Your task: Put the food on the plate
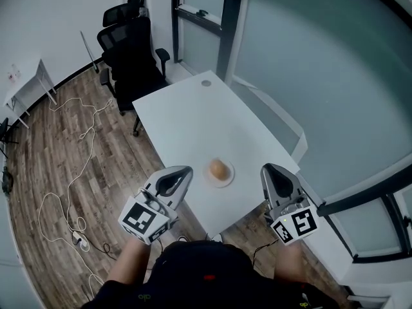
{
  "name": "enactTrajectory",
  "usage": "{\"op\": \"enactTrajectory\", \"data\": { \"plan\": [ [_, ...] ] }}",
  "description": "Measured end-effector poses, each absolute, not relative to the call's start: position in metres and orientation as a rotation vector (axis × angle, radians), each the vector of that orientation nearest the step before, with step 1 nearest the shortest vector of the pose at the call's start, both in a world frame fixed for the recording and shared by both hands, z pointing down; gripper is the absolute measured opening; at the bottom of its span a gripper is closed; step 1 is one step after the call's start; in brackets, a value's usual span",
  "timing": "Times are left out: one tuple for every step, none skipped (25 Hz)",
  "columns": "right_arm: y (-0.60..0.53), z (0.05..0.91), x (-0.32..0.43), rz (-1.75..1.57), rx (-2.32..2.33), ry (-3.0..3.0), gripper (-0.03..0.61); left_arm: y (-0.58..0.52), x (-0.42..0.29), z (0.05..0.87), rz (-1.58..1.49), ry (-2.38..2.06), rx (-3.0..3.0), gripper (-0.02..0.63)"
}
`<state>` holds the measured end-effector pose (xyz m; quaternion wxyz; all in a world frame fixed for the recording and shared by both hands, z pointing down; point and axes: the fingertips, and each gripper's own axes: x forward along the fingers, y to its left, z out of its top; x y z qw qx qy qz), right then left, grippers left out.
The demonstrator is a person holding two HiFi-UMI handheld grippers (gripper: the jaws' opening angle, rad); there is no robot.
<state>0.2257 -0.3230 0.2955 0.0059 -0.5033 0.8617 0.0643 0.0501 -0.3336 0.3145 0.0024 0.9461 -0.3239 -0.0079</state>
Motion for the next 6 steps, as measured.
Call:
{"op": "enactTrajectory", "data": {
  "plan": [
    [-0.3233,0.2958,0.2245,0.202,-1.571,2.698,0.037,-0.3333,0.0499,0.3147,-0.025,-1.016,2.966,0.023],
    [-0.3234,0.2957,0.2239,0.201,-1.566,2.7,0.037,-0.333,0.0501,0.3146,-0.023,-1.017,2.967,0.023],
    [-0.3228,0.2953,0.2236,0.198,-1.563,2.702,0.037,-0.3323,0.0504,0.3143,-0.019,-1.018,2.969,0.023],
    [-0.3216,0.2947,0.2231,0.196,-1.56,2.704,0.037,-0.331,0.0507,0.3136,-0.017,-1.018,2.97,0.023],
    [-0.32,0.2942,0.2225,0.194,-1.558,2.707,0.037,-0.3293,0.0508,0.3128,-0.016,-1.018,2.971,0.023],
    [-0.3183,0.2936,0.2217,0.192,-1.556,2.71,0.037,-0.3274,0.051,0.3119,-0.015,-1.018,2.972,0.023]
  ]
}}
